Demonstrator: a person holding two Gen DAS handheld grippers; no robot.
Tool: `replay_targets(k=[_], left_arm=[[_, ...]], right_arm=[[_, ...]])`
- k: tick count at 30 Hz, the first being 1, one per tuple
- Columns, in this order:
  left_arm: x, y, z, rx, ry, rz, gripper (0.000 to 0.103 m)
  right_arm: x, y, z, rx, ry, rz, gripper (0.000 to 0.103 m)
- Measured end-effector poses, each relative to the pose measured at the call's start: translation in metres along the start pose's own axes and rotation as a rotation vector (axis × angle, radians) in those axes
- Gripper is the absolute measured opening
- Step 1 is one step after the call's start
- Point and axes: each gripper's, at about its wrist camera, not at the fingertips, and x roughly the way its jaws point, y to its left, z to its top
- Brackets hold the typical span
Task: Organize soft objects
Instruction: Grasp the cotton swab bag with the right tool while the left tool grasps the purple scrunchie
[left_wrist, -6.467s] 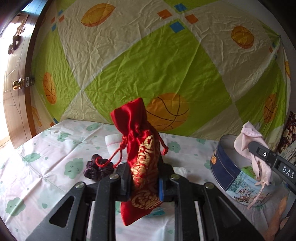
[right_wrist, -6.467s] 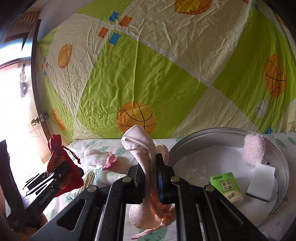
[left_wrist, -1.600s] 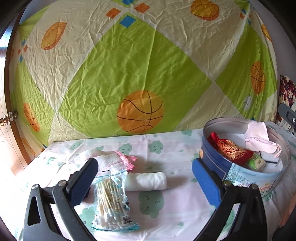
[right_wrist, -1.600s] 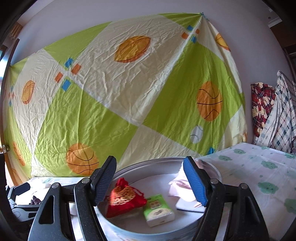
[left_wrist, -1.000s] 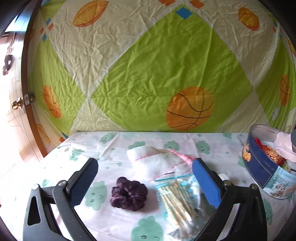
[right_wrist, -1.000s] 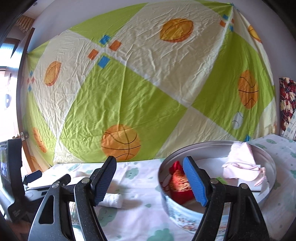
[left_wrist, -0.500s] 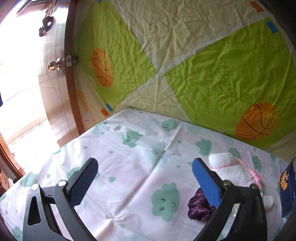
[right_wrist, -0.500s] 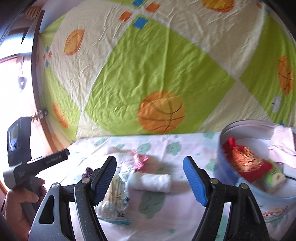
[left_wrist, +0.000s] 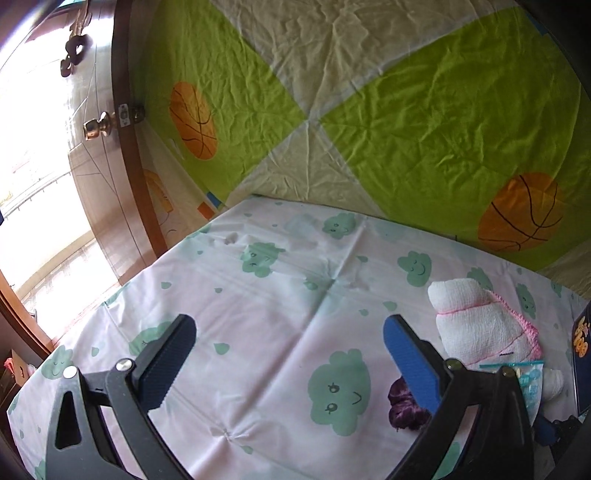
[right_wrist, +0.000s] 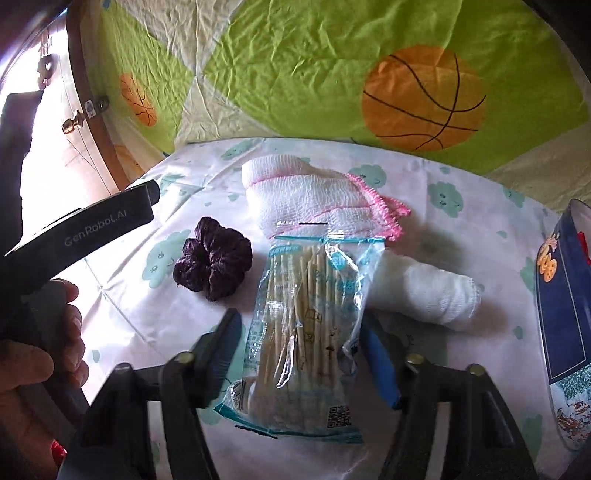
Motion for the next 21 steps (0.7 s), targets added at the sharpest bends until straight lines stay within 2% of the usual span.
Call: replay_targets(k=[5, 6, 10, 13, 16, 18, 21], left_arm=[[0.001, -0.001, 0.0, -0.004, 0.008, -0.026, 0.103], [0.002, -0.001, 0.0, -0.002, 0.011, -0.034, 0.103], [-0.001, -0.006, 0.0, 0.019, 0.004, -0.053, 0.103], [-0.005, -0.009, 0.0, 0.029, 0.0, -0.095, 0.103], [-0.007, -0.015, -0.002, 0.041, 0.01, -0.15, 0.103], [-0.007, -0.021, -0.004, 0.057, 0.027, -0.199, 0.103], [-0.004, -0.035, -0.01, 0.096, 0.071, -0.266, 0.103]], right_arm=[[-0.005, -0.005, -0.001, 0.004, 0.01, 0.051, 0.048], [-0.007, -0.005, -0.002, -0.003, 0.011, 0.062, 0.043], [-0.022, -0.009, -0.006, 0.019, -0.037, 0.112, 0.039], [-0.046, -0.018, -0.014, 0.04, -0.126, 0.122, 0.038], [-0.077, -0.034, -0.021, 0.076, -0.253, 0.113, 0.038], [-0.095, -0.043, -0.025, 0.073, -0.334, 0.065, 0.038], [-0.12, -0.056, -0.033, 0.056, -0.463, -0.071, 0.039]])
